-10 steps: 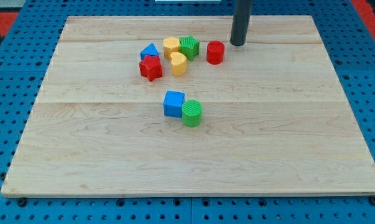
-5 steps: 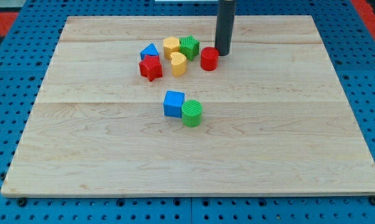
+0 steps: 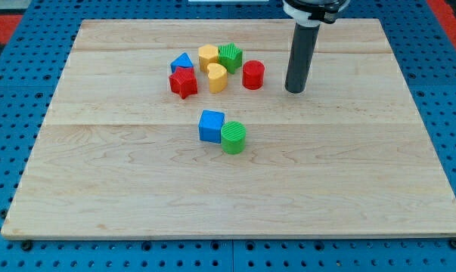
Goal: Move the red circle to the bottom right of the green star
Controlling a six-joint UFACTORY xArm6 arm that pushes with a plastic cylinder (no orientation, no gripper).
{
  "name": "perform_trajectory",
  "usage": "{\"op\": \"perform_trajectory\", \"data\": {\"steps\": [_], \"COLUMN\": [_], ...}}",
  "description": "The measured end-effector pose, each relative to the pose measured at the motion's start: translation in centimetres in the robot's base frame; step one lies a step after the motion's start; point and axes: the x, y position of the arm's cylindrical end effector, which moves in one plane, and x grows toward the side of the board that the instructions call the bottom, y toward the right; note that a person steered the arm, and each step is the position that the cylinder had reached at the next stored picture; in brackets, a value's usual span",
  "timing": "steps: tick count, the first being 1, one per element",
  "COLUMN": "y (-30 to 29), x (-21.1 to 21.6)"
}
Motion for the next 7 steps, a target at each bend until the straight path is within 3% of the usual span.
{"op": "perform_trajectory", "data": {"steps": [5, 7], "y": [-3.9, -2.2], "x": [-2.0, -2.1]}}
